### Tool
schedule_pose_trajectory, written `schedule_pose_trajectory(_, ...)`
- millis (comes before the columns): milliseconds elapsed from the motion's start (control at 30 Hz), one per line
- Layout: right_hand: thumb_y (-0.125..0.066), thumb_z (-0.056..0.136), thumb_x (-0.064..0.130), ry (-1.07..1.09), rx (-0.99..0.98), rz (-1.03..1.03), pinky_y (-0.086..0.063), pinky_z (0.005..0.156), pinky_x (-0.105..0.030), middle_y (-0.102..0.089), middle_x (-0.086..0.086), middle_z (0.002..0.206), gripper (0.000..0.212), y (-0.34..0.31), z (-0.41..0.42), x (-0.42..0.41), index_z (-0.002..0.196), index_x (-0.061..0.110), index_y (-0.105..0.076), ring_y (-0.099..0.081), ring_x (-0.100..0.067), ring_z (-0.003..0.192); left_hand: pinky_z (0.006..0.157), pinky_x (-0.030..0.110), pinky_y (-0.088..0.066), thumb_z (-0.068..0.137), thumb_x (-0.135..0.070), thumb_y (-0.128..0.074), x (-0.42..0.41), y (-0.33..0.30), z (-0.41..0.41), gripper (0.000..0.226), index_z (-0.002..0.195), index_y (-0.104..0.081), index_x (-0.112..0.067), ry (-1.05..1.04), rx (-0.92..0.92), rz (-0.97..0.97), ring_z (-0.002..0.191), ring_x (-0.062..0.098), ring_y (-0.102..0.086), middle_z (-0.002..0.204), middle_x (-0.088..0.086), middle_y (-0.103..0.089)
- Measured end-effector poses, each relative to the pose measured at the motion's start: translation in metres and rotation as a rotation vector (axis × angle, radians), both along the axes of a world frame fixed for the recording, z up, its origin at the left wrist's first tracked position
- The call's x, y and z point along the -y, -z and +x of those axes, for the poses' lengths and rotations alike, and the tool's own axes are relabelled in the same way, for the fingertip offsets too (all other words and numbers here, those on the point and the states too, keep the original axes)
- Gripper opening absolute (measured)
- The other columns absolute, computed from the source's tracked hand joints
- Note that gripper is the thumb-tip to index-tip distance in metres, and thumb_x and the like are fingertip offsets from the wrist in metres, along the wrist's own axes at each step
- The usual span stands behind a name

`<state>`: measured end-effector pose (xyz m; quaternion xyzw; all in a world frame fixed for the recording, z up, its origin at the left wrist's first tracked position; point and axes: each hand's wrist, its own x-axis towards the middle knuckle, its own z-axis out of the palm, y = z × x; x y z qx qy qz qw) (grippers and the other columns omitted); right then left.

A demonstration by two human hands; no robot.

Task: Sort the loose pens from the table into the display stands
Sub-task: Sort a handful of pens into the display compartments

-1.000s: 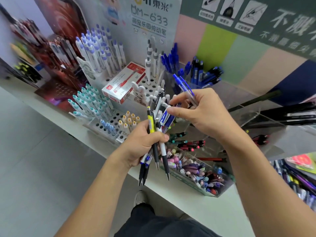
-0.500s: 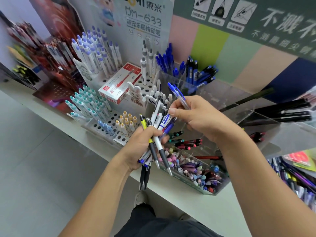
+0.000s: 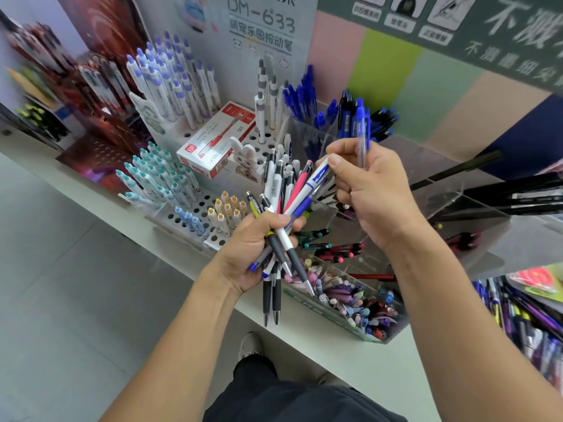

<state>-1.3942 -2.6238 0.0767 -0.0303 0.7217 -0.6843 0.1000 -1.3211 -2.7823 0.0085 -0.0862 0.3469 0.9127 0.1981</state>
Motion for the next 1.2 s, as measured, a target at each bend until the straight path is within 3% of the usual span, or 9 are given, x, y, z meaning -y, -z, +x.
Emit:
schedule_pose_trajectory(100, -0.054, 0.101, 0.001, 0.136, -0.049, -0.076, -0.036, 0.045, -0.020, -0.063, 0.009, 0.070, 0.014, 0.000, 0.001, 0.005, 0.098, 0.012, -0.061, -0.047, 0.000, 0.049, 0.043, 0.020, -0.044, 0.076, -0.024, -0.066, 0.002, 0.000, -0.003, 0.045, 0.115, -0.056, -0.003, 0.019, -0.024, -0.011, 0.051, 0.009, -0.047, 0.077, 0.002, -0.060)
schedule_pose_trajectory(267, -0.047, 0.104, 0.003, 0.225, -0.079, -0.162, -0.032, 0.045, -0.020, -0.046, -0.009, 0.076, 0.015, -0.001, -0.002, 0.008, 0.106, 0.008, -0.061, -0.035, -0.007, 0.051, 0.045, 0.020, -0.045, 0.087, -0.021, -0.054, -0.003, -0.002, -0.005, 0.038, 0.121, -0.053, -0.004, -0.004, -0.001, -0.017, 0.053, 0.009, -0.049, 0.077, 0.001, -0.059)
schedule_pose_trajectory(433, -0.044, 0.106, 0.002, 0.429, -0.195, -0.303, -0.032, 0.042, -0.021, -0.048, 0.006, 0.065, 0.018, -0.014, -0.010, -0.007, 0.099, 0.009, -0.058, -0.040, -0.006, 0.051, 0.039, 0.019, -0.041, 0.091, -0.017, -0.045, -0.003, -0.002, 0.002, 0.008, 0.096, -0.045, -0.012, -0.044, 0.013, -0.005, 0.045, 0.006, -0.043, 0.072, -0.002, -0.054)
schedule_pose_trajectory(567, -0.048, 0.105, 0.009, 0.412, -0.506, -0.087, -0.044, 0.049, -0.032, -0.057, 0.005, 0.078, 0.013, -0.015, -0.015, -0.007, 0.106, 0.011, -0.061, -0.052, -0.014, 0.058, 0.039, 0.019, -0.041, 0.081, -0.018, -0.050, -0.003, -0.002, 0.006, 0.017, 0.096, -0.048, -0.009, -0.094, 0.057, -0.092, 0.045, 0.008, -0.042, 0.068, 0.000, -0.054)
schedule_pose_trajectory(667, -0.050, 0.105, 0.014, 0.368, -0.726, 0.113, -0.051, 0.054, -0.041, -0.061, -0.010, 0.093, 0.012, -0.009, -0.016, 0.003, 0.109, 0.015, -0.062, -0.060, -0.023, 0.063, 0.041, 0.020, -0.043, 0.082, -0.014, -0.052, -0.003, -0.005, 0.007, 0.017, 0.098, -0.052, -0.008, -0.125, 0.078, -0.161, 0.047, 0.009, -0.043, 0.068, 0.001, -0.054)
schedule_pose_trajectory(800, -0.052, 0.104, 0.010, 0.397, -0.933, 0.266, -0.051, 0.063, -0.031, -0.057, -0.003, 0.096, 0.016, -0.012, -0.022, 0.007, 0.109, 0.006, -0.067, -0.061, -0.017, 0.070, 0.041, 0.020, -0.041, 0.097, -0.003, -0.046, 0.000, -0.004, 0.011, 0.011, 0.094, -0.056, -0.007, -0.187, 0.082, -0.311, 0.046, 0.010, -0.046, 0.065, 0.004, -0.056)
schedule_pose_trajectory(900, -0.057, 0.101, 0.009, 0.262, -0.854, 0.392, -0.046, 0.067, -0.018, -0.054, 0.015, 0.088, 0.015, -0.005, -0.026, 0.015, 0.109, 0.005, -0.069, -0.053, 0.001, 0.070, 0.041, 0.021, -0.043, 0.093, -0.008, -0.057, 0.004, -0.001, 0.015, 0.005, 0.096, -0.055, -0.006, -0.220, 0.074, -0.349, 0.047, 0.011, -0.047, 0.065, 0.004, -0.056)
schedule_pose_trajectory(1067, -0.075, 0.090, 0.015, 0.023, -0.488, 0.634, -0.059, 0.077, -0.035, -0.072, 0.004, 0.084, 0.009, 0.018, -0.025, 0.028, 0.097, 0.014, -0.071, -0.068, -0.008, 0.077, 0.042, 0.023, -0.039, 0.077, -0.020, -0.060, 0.013, -0.004, 0.014, 0.026, 0.097, -0.053, -0.005, -0.232, 0.029, -0.398, 0.048, 0.012, -0.047, 0.068, 0.004, -0.057)
schedule_pose_trajectory(1200, -0.070, 0.094, 0.034, 0.191, -0.398, 0.461, -0.056, 0.071, -0.036, -0.071, 0.000, 0.073, 0.023, 0.010, -0.017, 0.025, 0.083, 0.014, -0.071, -0.064, -0.013, 0.066, 0.041, 0.022, -0.038, 0.077, -0.020, -0.060, 0.019, -0.009, 0.014, 0.018, 0.089, -0.056, -0.007, -0.236, 0.013, -0.411, 0.048, 0.012, -0.044, 0.068, 0.004, -0.057)
